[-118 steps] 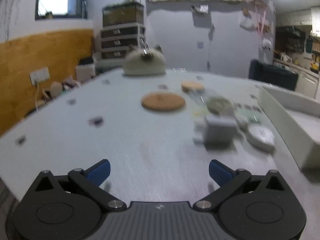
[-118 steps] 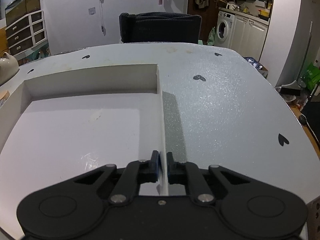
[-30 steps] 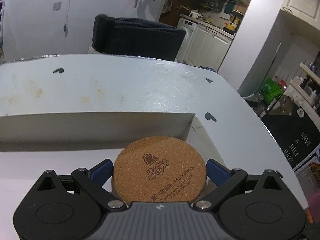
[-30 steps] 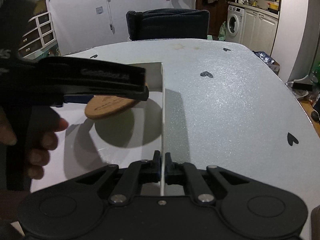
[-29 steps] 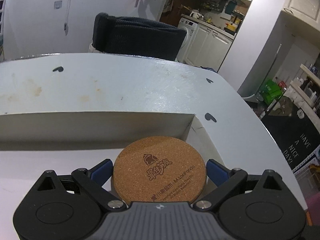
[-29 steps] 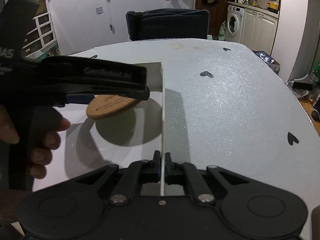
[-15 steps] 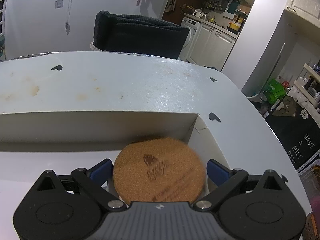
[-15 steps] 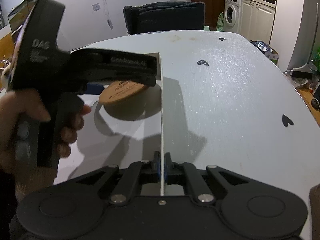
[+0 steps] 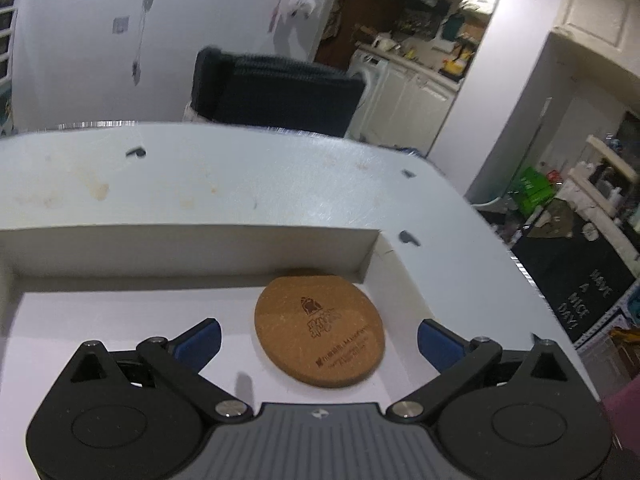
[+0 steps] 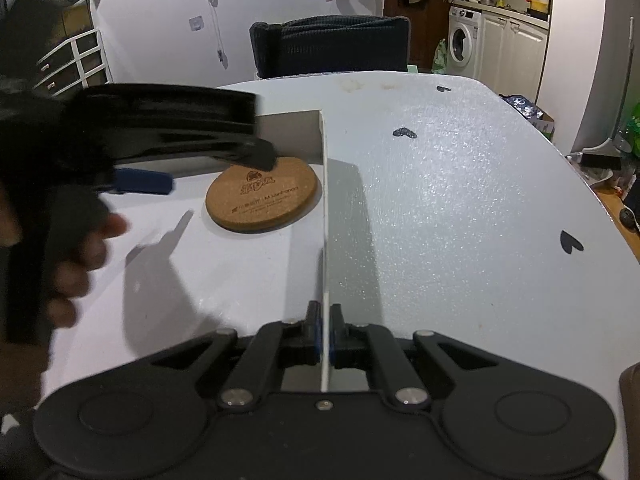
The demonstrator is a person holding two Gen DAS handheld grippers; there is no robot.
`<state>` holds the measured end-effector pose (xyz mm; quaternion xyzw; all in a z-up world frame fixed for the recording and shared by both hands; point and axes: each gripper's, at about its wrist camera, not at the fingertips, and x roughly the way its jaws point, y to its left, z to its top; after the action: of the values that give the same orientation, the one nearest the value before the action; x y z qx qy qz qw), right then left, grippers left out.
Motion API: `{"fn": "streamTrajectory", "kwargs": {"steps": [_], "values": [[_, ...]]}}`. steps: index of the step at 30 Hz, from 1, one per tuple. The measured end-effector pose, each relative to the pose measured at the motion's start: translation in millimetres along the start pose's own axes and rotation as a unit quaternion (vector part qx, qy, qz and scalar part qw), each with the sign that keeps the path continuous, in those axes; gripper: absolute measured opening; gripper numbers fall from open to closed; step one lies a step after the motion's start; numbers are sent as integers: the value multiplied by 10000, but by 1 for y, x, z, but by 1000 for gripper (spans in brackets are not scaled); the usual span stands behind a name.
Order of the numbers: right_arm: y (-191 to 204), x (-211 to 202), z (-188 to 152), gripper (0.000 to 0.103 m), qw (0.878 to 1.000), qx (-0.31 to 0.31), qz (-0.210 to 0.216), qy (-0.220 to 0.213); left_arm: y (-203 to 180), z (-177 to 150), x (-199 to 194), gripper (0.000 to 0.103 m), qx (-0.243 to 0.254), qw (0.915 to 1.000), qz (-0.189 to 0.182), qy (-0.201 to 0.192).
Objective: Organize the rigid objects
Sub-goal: 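Carry the coaster into the tray compartment and open the left gripper, then move the left tool back to the clear plastic parts box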
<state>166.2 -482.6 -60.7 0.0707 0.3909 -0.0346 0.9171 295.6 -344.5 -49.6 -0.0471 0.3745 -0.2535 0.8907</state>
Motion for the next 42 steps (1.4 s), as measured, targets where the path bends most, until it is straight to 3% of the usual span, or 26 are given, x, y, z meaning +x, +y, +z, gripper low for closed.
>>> {"fn": "streamTrajectory", "kwargs": {"steps": [5,10,17,25,29,36,40,42], "values": [[0,-1,-1,4,10000,5,-13,-27,2,-8,-54,103,420,9982,-154,-407],[-1,-2,-1,4,10000,3,-14,-46,12,-26,-101,103,785,9935,2,-827],[0,-2,-1,5,10000,2,-29,-48,43,-48,-147,103,822,9892,357,-1160],[4,-1,-1,7,9999,-90,-116,-49,93,-71,-181,103,558,9827,1047,-1421],[7,-1,-1,8,9996,-179,-197,-42,121,-83,-197,103,342,9810,1154,-1524],[7,-2,-1,8,9997,-159,-195,-50,158,-98,-210,103,115,9796,1498,-1336],[8,-2,-2,8,9997,-144,-204,-66,186,-89,-213,103,-409,9812,1497,-1150],[8,-2,-2,8,9996,-154,-212,-66,198,-79,-212,103,-606,9770,1696,-1143]]}}
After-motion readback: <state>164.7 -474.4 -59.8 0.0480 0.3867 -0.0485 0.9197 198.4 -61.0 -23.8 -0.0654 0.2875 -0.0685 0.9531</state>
